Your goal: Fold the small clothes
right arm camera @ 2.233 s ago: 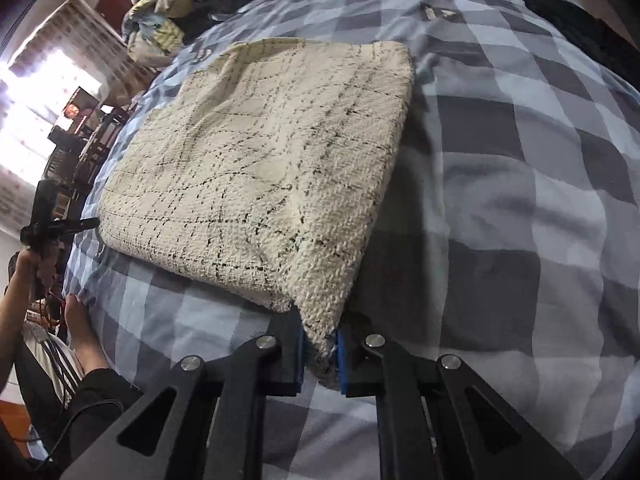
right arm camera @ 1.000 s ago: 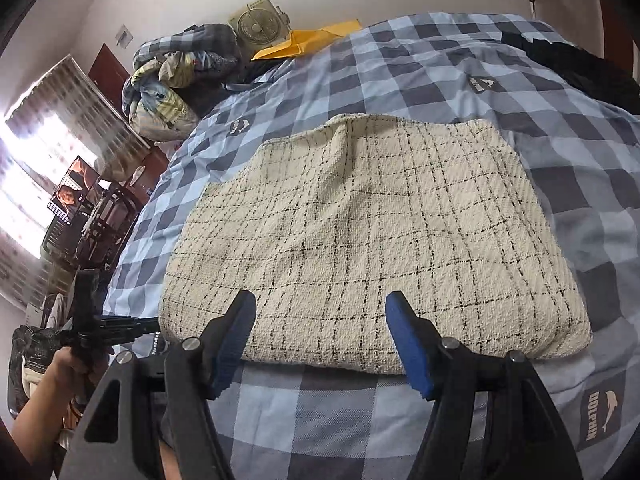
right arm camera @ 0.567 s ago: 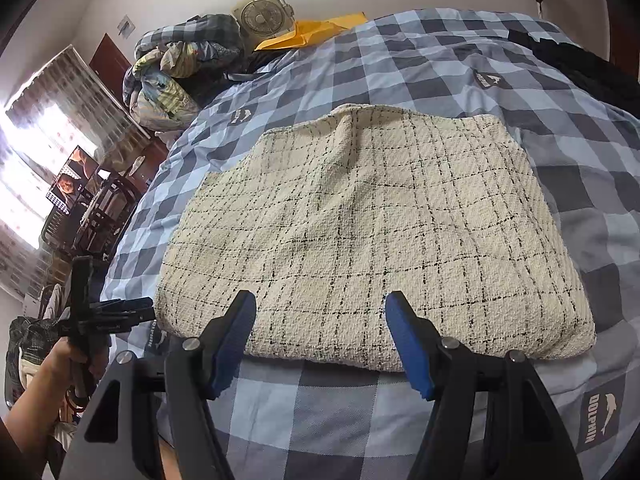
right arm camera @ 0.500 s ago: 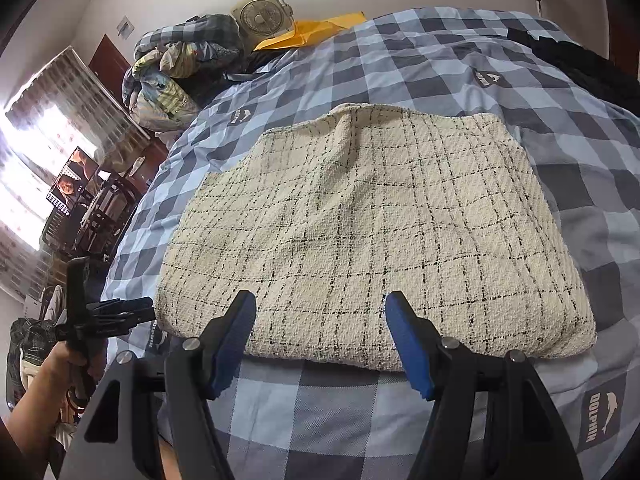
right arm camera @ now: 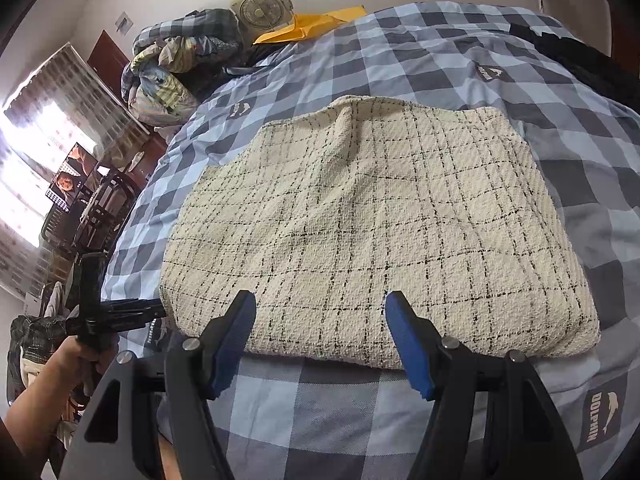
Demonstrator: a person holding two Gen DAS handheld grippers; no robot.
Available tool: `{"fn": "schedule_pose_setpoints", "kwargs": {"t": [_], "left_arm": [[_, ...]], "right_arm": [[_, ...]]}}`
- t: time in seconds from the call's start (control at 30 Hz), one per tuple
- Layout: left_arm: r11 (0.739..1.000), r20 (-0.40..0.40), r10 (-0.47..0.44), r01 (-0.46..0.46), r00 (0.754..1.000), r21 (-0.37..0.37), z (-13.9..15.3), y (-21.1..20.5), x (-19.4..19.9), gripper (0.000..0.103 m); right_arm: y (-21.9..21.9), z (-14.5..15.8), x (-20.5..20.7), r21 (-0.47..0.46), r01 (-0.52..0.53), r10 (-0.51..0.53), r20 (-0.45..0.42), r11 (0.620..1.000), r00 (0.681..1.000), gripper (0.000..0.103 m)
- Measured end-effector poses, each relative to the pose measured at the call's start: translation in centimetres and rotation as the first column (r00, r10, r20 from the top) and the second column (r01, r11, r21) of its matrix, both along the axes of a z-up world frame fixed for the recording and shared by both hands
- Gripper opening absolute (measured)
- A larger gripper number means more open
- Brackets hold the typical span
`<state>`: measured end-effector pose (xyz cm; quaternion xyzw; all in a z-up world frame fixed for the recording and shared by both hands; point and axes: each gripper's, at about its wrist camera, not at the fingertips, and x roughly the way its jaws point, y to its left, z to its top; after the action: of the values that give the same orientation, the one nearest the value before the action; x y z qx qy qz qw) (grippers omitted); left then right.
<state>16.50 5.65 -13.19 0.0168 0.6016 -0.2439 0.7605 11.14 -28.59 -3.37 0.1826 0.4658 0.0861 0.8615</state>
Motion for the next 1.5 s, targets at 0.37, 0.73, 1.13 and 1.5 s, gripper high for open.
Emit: {"fn": "schedule_pose_setpoints", "kwargs": {"t": [0.37, 0.73, 1.13, 1.5], "left_arm": [[0.968, -0.109, 0.211, -0.223, 0.971, -0.119, 2.2, 7.2, -1.1, 0.009], [0.913, -0.154, 0.407, -0.405, 0.900, 0.051, 0.5, 10.2, -1.1, 0.000], [0.987, 0.065, 0.119, -0.125, 0.991, 0.105, 5.5, -2.9, -2.7, 0.000], [0.976, -0.020, 0.163, -0.159, 0.986, 0.150, 1.0, -4.0, -0.9, 0.000]], "right_arm": [[-0.8, 0.1, -0.1, 0.030, 0.024, -0.024, 0.006, 0.999, 1.000, 0.064], [-1.6, -0.8, 0.3, 0.006, 0.065, -0.064, -0.048, 0.998, 0.997, 0.064], [1.4, -3.0, 1.2, -0.193, -0.062, 0.027, -0.177, 0.979, 0.984, 0.064], [-1.5, -4.3, 5.5, -0.310, -0.058, -0.023, -0.251, 0.949, 0.968, 0.064]]}}
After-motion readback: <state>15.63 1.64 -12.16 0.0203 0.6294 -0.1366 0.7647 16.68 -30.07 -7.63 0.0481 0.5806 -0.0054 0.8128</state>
